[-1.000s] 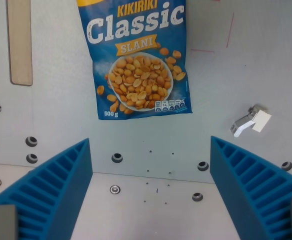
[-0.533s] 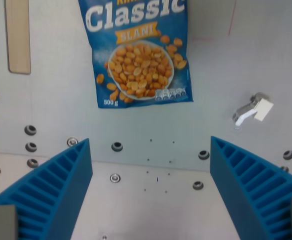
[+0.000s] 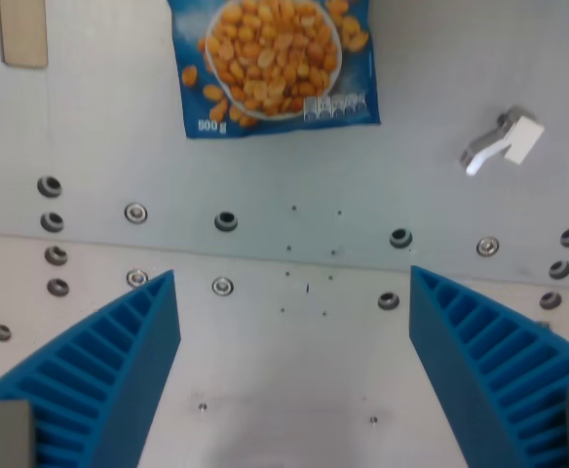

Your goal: Move in gripper negative x

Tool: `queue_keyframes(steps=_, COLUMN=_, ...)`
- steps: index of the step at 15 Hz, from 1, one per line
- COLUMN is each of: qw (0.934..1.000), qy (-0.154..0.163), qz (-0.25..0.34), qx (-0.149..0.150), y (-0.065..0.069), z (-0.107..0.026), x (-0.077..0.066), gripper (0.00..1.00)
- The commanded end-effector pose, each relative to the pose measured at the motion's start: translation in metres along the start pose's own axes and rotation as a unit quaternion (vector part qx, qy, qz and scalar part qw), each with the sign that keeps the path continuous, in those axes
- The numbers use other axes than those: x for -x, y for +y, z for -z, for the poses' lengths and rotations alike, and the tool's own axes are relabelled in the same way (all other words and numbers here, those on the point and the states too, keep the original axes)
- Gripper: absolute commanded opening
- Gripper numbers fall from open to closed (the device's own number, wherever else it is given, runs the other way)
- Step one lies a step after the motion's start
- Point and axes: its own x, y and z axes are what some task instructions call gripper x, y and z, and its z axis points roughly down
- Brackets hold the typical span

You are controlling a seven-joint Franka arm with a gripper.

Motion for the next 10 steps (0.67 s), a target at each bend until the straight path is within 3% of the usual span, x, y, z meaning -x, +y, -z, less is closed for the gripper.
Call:
queue_keyframes(steps=1, qw=0.9991, qy=0.041, qz=0.002, qx=0.002, y=0.003, z=0.001, x=0.026, gripper=1.00)
queue_keyframes(steps=10, qw=0.9991, qy=0.041, qz=0.002, qx=0.002, y=0.003, z=-0.003, x=0.071, gripper=1.00)
